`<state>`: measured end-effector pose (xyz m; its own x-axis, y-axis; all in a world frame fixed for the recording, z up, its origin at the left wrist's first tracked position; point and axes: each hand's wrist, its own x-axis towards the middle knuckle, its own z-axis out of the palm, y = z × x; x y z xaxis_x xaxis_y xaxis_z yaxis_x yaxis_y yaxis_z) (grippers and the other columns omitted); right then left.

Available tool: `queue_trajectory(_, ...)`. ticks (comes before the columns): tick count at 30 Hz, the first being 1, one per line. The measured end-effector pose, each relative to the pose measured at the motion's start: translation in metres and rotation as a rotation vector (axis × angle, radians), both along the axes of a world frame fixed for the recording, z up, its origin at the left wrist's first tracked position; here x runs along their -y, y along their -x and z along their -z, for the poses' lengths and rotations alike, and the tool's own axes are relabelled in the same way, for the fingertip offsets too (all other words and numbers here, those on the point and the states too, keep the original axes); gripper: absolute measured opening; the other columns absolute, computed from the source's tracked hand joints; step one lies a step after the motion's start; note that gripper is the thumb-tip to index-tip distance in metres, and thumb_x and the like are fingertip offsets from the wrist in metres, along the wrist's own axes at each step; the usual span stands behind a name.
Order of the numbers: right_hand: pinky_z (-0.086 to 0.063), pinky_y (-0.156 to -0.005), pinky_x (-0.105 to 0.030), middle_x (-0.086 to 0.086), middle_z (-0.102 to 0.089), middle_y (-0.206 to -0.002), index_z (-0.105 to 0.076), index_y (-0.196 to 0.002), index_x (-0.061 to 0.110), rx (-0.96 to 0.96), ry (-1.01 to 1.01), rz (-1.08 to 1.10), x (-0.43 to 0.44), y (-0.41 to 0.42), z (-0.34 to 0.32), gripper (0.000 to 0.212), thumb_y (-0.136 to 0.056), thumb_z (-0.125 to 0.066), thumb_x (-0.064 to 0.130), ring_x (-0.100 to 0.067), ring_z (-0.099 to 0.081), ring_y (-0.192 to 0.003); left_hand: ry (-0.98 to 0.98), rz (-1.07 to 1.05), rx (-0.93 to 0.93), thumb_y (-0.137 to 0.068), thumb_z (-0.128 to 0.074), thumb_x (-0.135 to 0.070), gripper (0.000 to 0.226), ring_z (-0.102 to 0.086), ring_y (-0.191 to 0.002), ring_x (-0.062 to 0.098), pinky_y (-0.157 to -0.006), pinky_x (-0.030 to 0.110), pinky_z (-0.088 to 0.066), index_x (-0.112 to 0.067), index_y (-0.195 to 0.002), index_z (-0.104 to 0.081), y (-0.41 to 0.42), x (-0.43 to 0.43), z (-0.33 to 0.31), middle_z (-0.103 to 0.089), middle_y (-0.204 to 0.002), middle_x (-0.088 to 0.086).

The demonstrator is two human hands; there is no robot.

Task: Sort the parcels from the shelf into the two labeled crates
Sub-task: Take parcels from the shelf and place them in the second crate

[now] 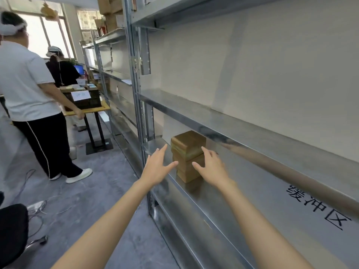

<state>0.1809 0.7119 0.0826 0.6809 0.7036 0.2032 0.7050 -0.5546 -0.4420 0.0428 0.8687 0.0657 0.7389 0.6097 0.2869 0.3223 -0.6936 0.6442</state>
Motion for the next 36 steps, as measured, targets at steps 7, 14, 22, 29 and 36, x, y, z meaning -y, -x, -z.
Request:
queue_trajectory(7, -0.037, -0.108, -0.043, -0.008, -0.028, -0.159, -0.004, -0.157, 0.026, -0.088, 0.015, 0.094, -0.068, -0.049, 0.029, 0.098, -0.086, -0.061, 0.061, -0.028, -0.032, -0.144, -0.006, 0.104, -0.062, -0.081, -0.066, -0.058, 0.095, -0.013, -0.149, 0.017, -0.121, 0.048, -0.005, -0.026, -0.154, -0.014, -0.067, -0.084, 0.015, -0.025, -0.159, -0.003)
queue_trajectory(14, -0.04, -0.101, -0.036, 0.006, -0.028, -0.159, 0.006, -0.147, 0.048, -0.269, -0.091, 0.198, -0.12, -0.078, 0.048, 0.116, -0.064, -0.073, 0.07, -0.022, -0.037, -0.141, 0.056, 0.371, -0.222, -0.059, -0.073, -0.072, 0.127, -0.022, -0.147, 0.018, -0.12, 0.052, -0.011, -0.025, -0.156, -0.005, -0.135, -0.171, 0.017, -0.016, -0.162, -0.005)
queue_trajectory(22, -0.031, -0.116, -0.035, 0.004, -0.013, -0.165, 0.011, -0.154, 0.036, -0.375, -0.112, 0.264, -0.154, -0.076, 0.063, 0.118, -0.075, -0.073, 0.06, -0.015, -0.02, -0.149, 0.231, 0.607, -0.241, -0.065, -0.088, -0.035, 0.119, -0.044, -0.133, 0.018, -0.099, 0.021, -0.036, -0.02, -0.155, -0.011, -0.183, -0.21, 0.03, -0.046, -0.142, 0.0)
queue_trajectory(29, -0.031, -0.113, -0.028, -0.001, -0.025, -0.161, 0.001, -0.158, 0.026, -0.323, -0.174, 0.343, -0.159, -0.068, 0.061, 0.104, -0.086, -0.072, 0.041, -0.018, -0.031, -0.144, 0.169, 0.643, -0.189, -0.063, -0.089, -0.036, 0.118, -0.048, -0.126, 0.018, -0.091, 0.018, -0.036, -0.009, -0.153, -0.018, -0.191, -0.204, 0.032, -0.051, -0.14, 0.003)
queue_trajectory(36, -0.029, -0.105, -0.018, -0.004, -0.033, -0.157, -0.002, -0.158, 0.023, -0.296, -0.261, 0.399, -0.138, -0.048, 0.055, 0.105, -0.084, -0.076, 0.036, -0.02, -0.037, -0.14, 0.151, 0.668, -0.164, -0.063, -0.089, -0.038, 0.116, -0.042, -0.133, 0.021, -0.106, 0.03, -0.038, -0.01, -0.152, -0.022, -0.175, -0.181, 0.023, -0.044, -0.147, 0.006)
